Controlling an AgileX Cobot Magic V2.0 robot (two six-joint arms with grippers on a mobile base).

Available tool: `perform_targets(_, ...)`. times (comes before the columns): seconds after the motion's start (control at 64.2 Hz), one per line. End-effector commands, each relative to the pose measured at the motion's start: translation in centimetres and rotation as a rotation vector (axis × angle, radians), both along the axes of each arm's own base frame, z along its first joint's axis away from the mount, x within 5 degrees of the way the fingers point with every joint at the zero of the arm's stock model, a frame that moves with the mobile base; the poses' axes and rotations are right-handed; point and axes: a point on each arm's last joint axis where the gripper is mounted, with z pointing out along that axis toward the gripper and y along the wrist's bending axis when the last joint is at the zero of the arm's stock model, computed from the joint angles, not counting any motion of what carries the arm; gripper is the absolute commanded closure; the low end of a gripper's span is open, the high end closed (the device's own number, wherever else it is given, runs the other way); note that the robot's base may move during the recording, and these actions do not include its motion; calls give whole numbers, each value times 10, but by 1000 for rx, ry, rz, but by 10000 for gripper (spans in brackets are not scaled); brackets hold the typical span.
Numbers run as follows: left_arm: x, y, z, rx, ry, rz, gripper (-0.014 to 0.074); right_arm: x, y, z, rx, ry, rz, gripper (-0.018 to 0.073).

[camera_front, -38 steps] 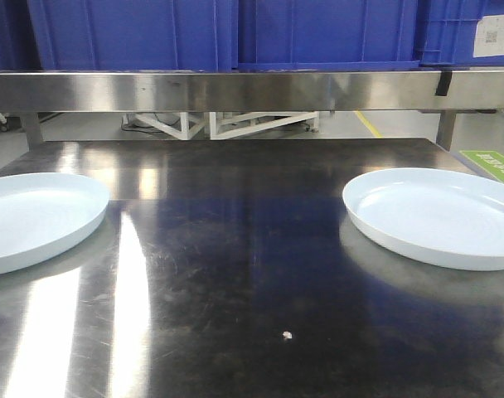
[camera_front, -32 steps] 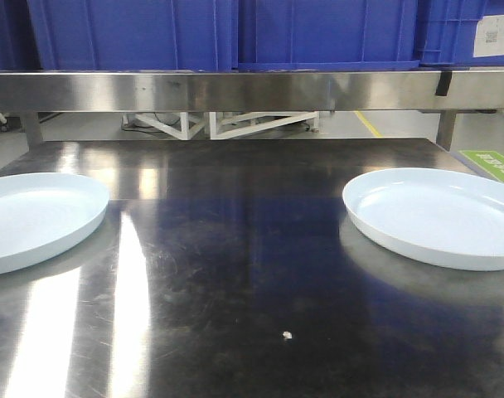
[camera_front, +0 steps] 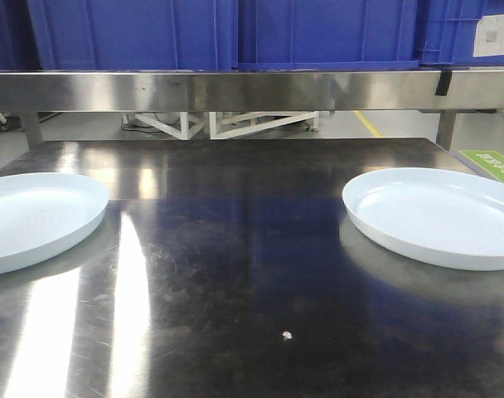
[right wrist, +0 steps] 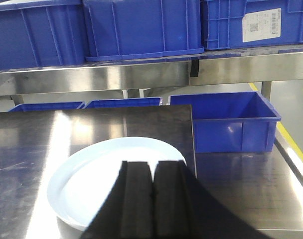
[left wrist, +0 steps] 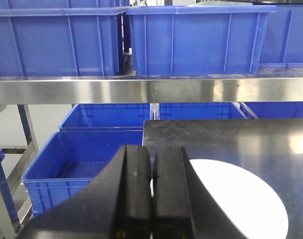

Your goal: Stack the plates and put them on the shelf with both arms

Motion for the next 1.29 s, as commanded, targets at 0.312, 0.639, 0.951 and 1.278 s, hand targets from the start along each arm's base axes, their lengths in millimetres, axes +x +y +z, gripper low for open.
perform_targets(0.312,68,-5,57,-37,244,-3,502,-2,-2,10,-8,-106,-27,529)
perform_targets(0.639,134,-14,59,-134,700,-8,505,-2,-2,10,-8,-106,-27,529)
perform_targets(0.951,180,-15,62,-240,918,-71,509,-2,-2,10,-8,-106,-27,529)
perform_targets(1.278,218,33,45,-302,1034,-103,509,-2,-2,10,-8,-106,-27,529)
